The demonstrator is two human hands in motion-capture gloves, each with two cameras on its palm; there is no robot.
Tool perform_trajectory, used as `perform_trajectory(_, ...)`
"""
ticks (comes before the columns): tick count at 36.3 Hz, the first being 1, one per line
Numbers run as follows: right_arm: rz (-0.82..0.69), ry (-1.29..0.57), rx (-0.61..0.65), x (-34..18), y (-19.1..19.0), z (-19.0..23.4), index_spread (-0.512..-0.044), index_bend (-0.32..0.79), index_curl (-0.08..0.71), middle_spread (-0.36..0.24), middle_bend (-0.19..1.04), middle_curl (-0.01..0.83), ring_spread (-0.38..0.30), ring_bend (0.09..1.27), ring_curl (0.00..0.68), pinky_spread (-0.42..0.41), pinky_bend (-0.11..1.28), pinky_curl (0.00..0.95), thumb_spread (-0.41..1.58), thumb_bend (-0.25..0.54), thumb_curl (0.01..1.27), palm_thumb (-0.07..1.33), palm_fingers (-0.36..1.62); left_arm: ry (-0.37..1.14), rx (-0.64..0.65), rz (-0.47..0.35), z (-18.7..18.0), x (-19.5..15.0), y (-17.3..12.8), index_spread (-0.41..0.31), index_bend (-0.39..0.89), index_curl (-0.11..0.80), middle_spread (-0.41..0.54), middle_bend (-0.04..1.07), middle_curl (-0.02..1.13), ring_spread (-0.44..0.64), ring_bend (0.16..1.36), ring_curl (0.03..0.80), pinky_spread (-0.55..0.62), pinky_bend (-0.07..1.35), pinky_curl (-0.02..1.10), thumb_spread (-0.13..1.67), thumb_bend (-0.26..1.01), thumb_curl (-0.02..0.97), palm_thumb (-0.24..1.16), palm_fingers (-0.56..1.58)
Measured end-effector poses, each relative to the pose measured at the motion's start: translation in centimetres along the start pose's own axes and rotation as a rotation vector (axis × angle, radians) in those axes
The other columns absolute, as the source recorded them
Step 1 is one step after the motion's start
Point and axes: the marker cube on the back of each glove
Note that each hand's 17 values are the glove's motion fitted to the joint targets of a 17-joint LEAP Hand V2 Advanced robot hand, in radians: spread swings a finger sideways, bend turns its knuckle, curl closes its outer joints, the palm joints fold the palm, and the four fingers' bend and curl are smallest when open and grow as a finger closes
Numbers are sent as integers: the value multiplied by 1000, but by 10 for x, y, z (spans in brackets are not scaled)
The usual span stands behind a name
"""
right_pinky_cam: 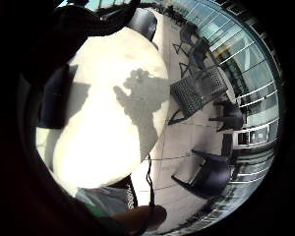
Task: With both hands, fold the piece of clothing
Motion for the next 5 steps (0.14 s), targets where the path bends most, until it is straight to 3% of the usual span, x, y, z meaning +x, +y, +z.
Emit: perform_trajectory(5,-10,-28,-14,-4,1,-1,-348,153,296,-76,179,385,42,312,318,209,478,325,1274,-14,395,719,453,25,14,-1,-9,1,4,-122,127,317,-63,164,336,0,579,350,181,328,431,1518,20,356,627,563)
